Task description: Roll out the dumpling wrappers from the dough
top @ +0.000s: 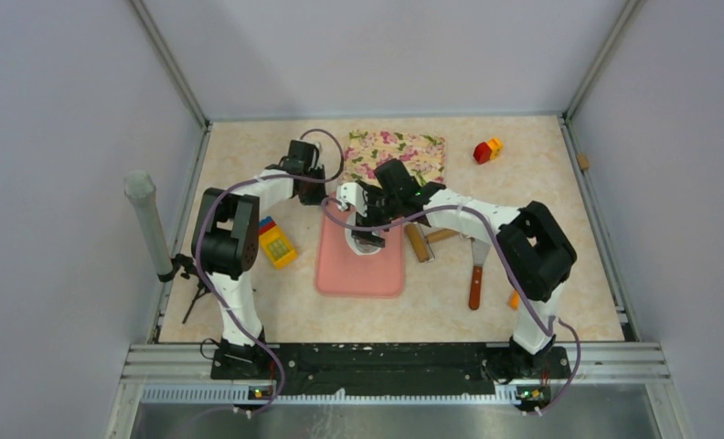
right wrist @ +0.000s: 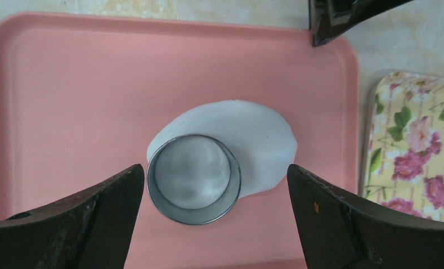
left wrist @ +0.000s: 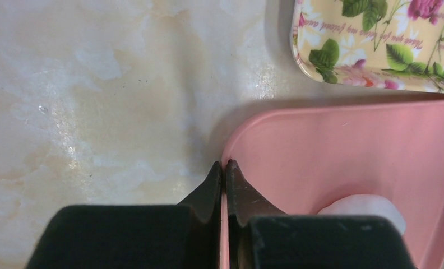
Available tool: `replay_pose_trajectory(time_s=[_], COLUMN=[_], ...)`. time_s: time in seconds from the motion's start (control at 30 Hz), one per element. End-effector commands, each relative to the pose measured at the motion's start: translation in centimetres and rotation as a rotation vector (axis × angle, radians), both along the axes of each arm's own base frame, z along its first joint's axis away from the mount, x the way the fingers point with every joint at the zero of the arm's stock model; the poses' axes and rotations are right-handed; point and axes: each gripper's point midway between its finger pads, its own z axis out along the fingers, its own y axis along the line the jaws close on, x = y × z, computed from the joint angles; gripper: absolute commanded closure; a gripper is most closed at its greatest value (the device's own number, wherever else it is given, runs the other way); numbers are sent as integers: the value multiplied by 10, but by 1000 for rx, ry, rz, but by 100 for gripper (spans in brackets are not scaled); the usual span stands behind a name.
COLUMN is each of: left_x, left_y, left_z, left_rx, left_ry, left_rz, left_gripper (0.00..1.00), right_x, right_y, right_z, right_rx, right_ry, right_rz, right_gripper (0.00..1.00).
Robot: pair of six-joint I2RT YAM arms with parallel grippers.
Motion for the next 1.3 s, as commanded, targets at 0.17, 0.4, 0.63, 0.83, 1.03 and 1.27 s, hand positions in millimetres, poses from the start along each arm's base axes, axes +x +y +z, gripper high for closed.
replay_pose_trajectory(time_s=[0.17, 0.4, 0.63, 0.83, 1.03, 1.27], left_x=[-17, -15, -15, -16, -16, -16], left_y=[7, 5, 6, 5, 4, 3], left_z=[-33, -34, -33, -33, -33, -33], left_rx=[36, 31, 34, 32, 32, 33], left_ry=[59, 57, 54, 56, 55, 53], left_rz=[39, 35, 31, 28, 25, 23], left_gripper=[100, 100, 100, 100, 100, 100], right_x=[-2, -9, -9, -15, -13, -13], right_y=[3, 0, -1, 0, 2, 3], right_z=[-23, -24, -34, -40, -41, -43], right_rx=[-14, -21, -54, -55, -50, -51], right_ry=[-1, 11, 33, 67, 72, 90], right_rz=[-4, 26, 31, 48, 40, 34], right_gripper=[4, 4, 6, 14, 19, 25])
